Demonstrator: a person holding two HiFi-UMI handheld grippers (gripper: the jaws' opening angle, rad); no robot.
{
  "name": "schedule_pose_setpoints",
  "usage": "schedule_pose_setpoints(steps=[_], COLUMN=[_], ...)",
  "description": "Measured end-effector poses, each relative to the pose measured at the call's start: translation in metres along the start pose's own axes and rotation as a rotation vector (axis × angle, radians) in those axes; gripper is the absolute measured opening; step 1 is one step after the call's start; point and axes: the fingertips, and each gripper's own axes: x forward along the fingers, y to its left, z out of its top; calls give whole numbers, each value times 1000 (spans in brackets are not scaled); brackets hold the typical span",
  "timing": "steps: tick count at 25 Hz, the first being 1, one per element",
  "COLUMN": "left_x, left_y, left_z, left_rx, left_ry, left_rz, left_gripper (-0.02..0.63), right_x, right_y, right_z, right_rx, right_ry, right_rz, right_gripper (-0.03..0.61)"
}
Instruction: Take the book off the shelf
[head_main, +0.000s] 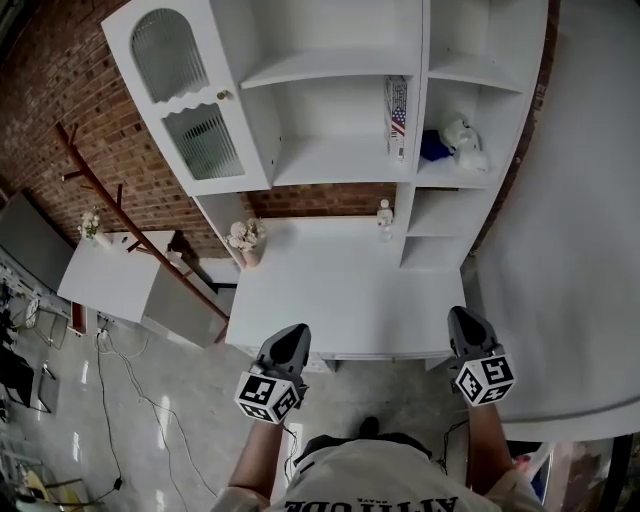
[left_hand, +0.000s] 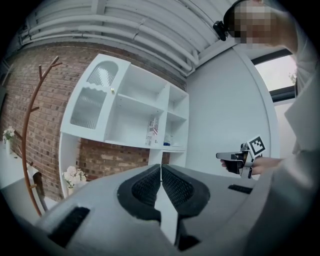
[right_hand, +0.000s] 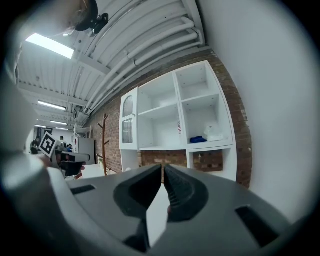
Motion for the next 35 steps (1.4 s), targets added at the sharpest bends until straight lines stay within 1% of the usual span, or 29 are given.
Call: schedule_pose_setpoints(steps=[7,12,16,23,27,35], left_x=[34,51,64,97,124,184], left_y=[-9,-12,-13,-3,4,22], left_z=[8,9,9,23,38,83], left_rx=[25,14,-4,23,59,128], left_ry=[8,4,4,-14,-10,-49], left_rz=[-17,-25,-41,-103,-152,-235], left_gripper=[29,29,29,29,29,29], right_x=[15,18,18,27,39,72], right_y=[-19,-27,-35,-44,-46,-46], right_z=[5,10,11,17,24,41], right_rx=[2,-1,-4,-16,-15,-40], right_ry=[-7,-15,-10,-19,-26,-23], right_rz=[17,12,-7,-54,-87,-132], right_gripper=[35,35,35,35,35,35])
